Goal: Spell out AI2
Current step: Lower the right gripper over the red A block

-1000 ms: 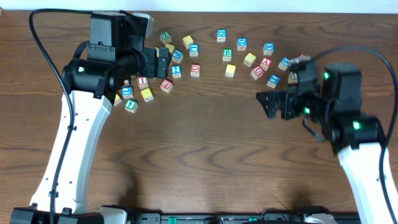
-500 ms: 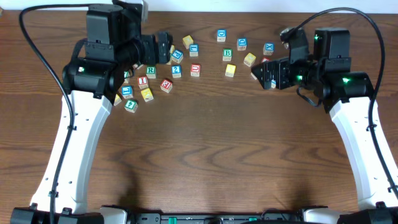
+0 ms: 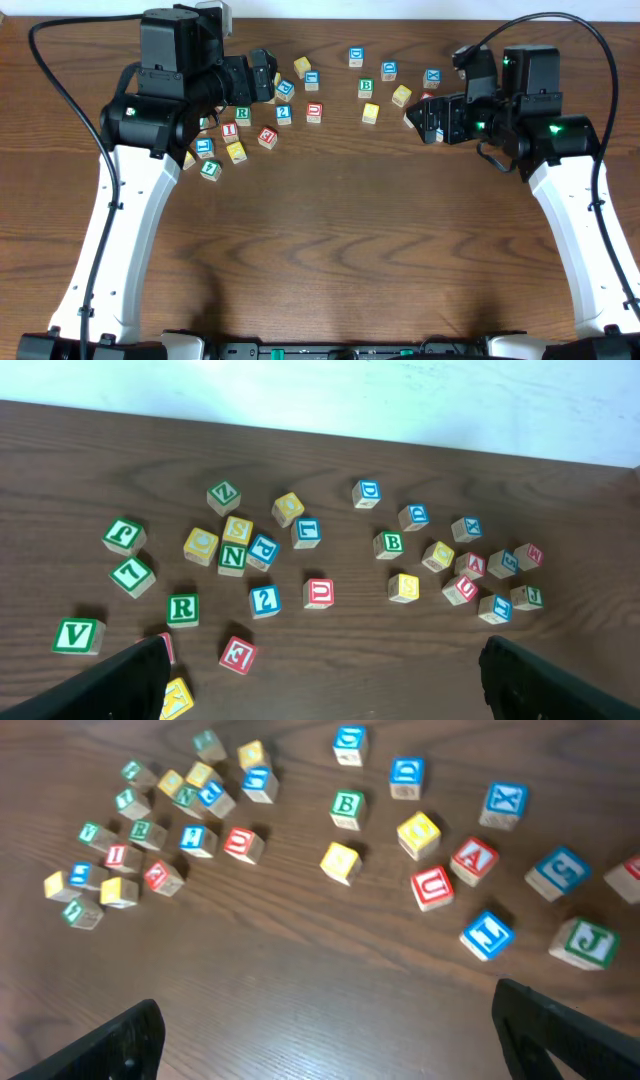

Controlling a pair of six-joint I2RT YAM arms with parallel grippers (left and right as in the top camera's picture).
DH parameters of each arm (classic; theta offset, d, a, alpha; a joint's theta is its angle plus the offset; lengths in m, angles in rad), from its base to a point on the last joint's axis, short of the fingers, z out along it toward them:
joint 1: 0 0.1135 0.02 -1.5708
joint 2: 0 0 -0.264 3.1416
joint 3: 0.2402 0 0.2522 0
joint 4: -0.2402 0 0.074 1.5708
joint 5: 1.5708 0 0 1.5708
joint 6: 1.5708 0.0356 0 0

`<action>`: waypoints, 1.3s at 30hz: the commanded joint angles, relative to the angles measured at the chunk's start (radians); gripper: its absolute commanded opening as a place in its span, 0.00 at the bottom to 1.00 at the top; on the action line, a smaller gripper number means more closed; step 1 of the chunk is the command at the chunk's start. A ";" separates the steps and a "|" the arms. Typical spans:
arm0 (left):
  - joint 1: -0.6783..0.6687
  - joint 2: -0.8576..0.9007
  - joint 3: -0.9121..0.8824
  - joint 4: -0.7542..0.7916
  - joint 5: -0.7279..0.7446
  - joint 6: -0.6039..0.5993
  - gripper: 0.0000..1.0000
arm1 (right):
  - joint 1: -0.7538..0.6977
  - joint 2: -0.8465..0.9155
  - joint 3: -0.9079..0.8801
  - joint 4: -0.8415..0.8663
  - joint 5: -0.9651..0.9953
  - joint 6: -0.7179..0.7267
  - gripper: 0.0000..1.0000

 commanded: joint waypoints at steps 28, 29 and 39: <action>0.002 -0.001 0.018 -0.026 -0.090 0.041 0.98 | 0.005 0.001 0.021 -0.083 0.170 0.069 0.92; 0.002 -0.001 0.018 -0.025 -0.090 0.041 0.98 | 0.005 0.001 0.021 -0.076 0.170 0.069 0.91; 0.002 -0.001 0.018 -0.093 -0.134 0.063 0.98 | 0.009 0.105 0.047 0.032 0.169 0.106 0.85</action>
